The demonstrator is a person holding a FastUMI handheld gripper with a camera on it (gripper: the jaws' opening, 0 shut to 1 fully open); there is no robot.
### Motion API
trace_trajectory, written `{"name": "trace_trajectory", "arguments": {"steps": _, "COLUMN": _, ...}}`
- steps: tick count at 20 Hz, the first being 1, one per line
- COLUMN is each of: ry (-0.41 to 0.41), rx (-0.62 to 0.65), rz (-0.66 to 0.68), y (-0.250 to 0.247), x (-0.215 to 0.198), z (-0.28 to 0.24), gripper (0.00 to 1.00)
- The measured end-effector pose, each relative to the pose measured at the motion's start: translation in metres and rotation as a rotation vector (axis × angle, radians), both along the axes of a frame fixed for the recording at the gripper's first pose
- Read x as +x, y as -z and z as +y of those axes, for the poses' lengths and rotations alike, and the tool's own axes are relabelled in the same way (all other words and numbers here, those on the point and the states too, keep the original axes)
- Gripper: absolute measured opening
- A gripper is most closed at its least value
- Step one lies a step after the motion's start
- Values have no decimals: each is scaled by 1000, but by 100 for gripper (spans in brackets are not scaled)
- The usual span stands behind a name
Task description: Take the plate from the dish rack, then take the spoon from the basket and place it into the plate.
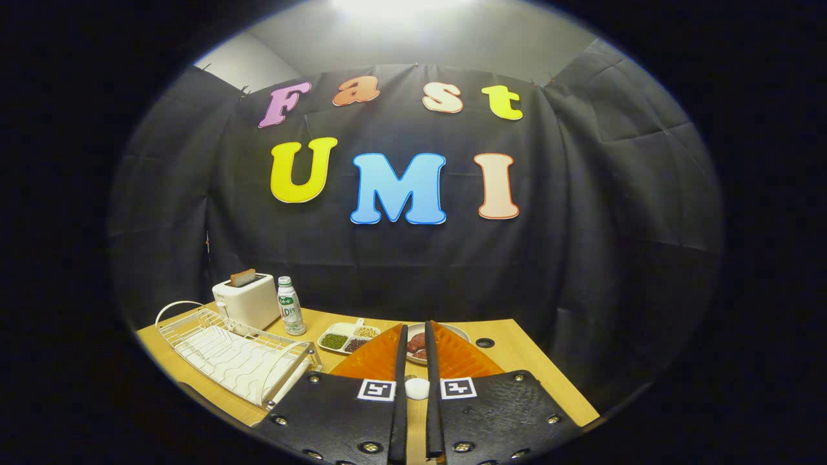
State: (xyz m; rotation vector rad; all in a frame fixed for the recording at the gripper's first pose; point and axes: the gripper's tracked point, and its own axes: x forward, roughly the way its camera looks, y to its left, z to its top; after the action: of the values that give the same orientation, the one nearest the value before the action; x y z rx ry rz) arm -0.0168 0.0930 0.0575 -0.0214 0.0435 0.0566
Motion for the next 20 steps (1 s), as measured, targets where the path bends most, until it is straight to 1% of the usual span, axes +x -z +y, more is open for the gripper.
{"name": "trace_trajectory", "arguments": {"steps": 3, "ry": 13, "rx": -22, "rz": -4, "y": -20, "x": -13, "z": -8, "gripper": 11}}
{"name": "trace_trajectory", "arguments": {"steps": 6, "ry": 12, "rx": -11, "rz": -2, "y": -38, "x": -30, "z": -9, "gripper": 11}}
{"name": "trace_trajectory", "arguments": {"steps": 11, "ry": 12, "rx": -23, "rz": 1, "y": -53, "x": -54, "z": -6, "gripper": 11}}
{"name": "trace_trajectory", "arguments": {"steps": 15, "ry": -17, "rx": -46, "rz": 5, "y": -55, "x": -72, "z": 7, "gripper": 11}}
{"name": "trace_trajectory", "arguments": {"steps": 20, "ry": -65, "rx": -45, "rz": 64, "y": -36, "x": -84, "z": 30, "gripper": 11}}
